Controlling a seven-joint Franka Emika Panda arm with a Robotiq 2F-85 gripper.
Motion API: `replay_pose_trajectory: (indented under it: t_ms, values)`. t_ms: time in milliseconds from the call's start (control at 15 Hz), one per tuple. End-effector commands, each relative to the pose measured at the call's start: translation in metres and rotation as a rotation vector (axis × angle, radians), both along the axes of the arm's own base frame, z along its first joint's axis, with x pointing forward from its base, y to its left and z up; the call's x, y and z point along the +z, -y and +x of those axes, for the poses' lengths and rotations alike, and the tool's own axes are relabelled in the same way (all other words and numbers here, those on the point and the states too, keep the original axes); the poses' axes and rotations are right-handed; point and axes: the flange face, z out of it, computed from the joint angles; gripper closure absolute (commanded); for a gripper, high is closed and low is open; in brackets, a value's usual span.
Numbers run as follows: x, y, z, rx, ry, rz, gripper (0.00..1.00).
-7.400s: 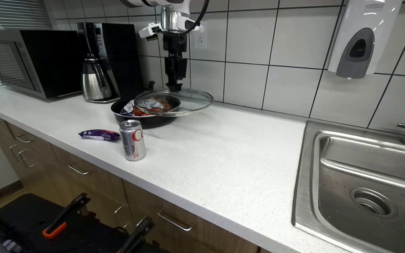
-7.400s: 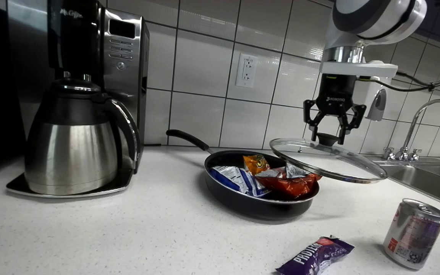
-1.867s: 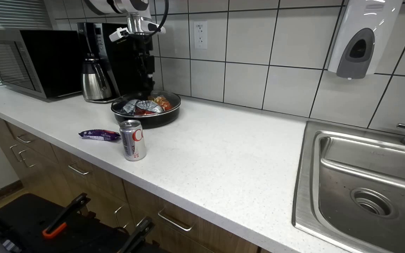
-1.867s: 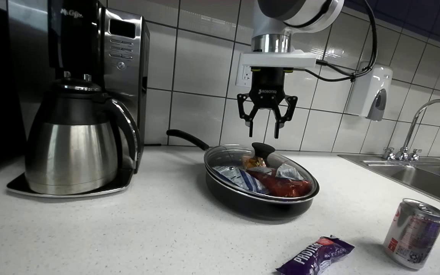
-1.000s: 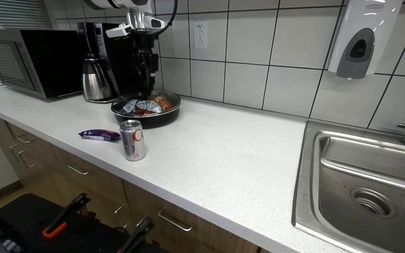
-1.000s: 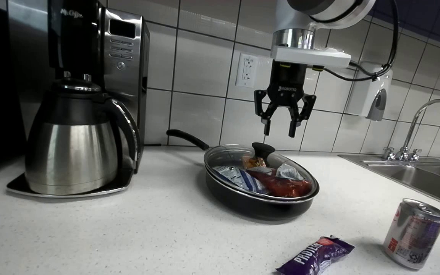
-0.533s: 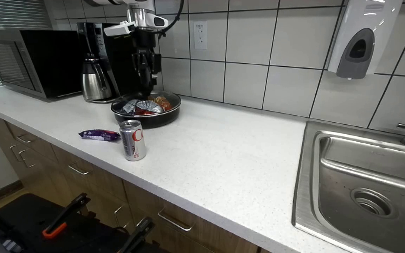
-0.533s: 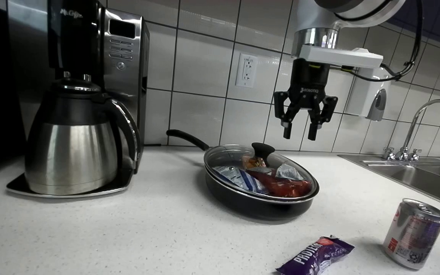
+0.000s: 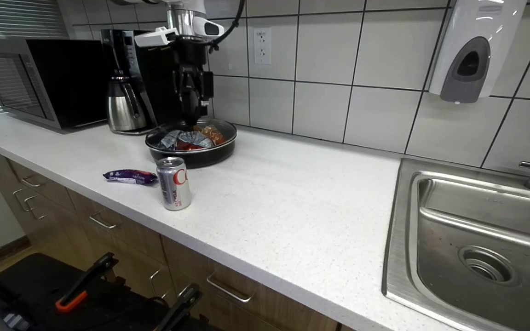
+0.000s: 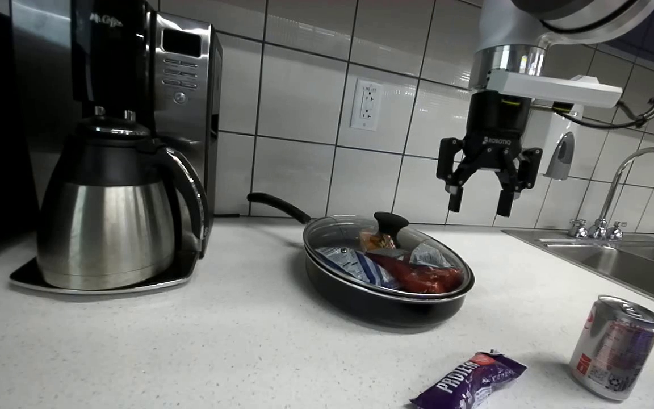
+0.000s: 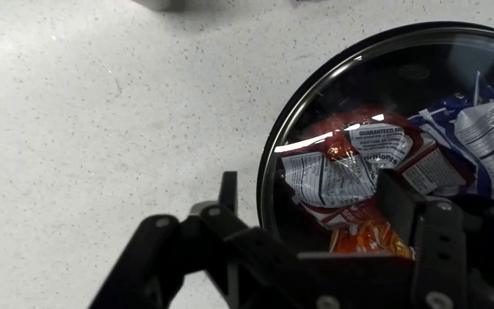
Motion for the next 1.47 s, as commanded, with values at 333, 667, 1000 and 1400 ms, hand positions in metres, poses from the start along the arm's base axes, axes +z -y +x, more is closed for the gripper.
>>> replay_pose_trajectory:
  t_ms: [333, 667, 1000, 1400]
  values:
    - [-0.003, 0.039, 0.0, -0.209, -0.062, 0.078, 0.0]
    - [0.001, 0.046, -0.013, -0.179, -0.095, 0.071, 0.0]
    - [0.007, 0.054, -0.031, -0.147, -0.121, 0.027, 0.0]
    - [0.01, 0.076, -0.06, -0.077, -0.11, -0.049, 0.0]
